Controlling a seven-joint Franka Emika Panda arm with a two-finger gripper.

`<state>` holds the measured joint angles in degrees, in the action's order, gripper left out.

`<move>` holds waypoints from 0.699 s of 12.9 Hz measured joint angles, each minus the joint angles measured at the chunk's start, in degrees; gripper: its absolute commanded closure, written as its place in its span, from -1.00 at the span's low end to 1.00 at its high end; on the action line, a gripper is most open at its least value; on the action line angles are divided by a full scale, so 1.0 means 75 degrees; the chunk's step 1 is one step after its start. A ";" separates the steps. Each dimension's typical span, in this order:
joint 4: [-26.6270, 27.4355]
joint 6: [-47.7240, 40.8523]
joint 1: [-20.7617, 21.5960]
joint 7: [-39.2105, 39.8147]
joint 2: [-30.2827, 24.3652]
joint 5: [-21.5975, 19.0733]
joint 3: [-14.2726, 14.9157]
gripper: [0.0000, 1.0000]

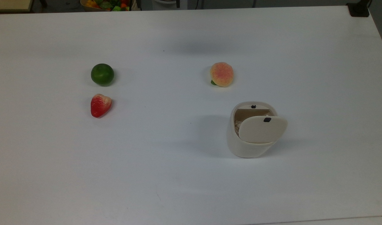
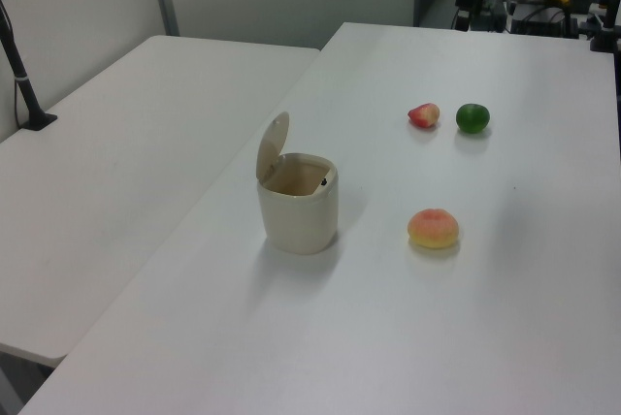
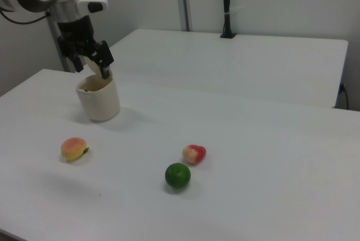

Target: Close garbage bin

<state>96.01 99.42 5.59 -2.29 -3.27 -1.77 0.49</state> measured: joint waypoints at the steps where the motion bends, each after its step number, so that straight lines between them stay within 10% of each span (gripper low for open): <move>1: -0.0002 0.0000 0.0002 0.0000 0.0000 0.0000 -0.0005 -1.00; 9: -0.0002 0.0000 0.0068 0.0000 0.0006 0.0000 -0.0011 -1.00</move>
<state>96.00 99.42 6.10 -2.29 -3.23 -1.78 0.41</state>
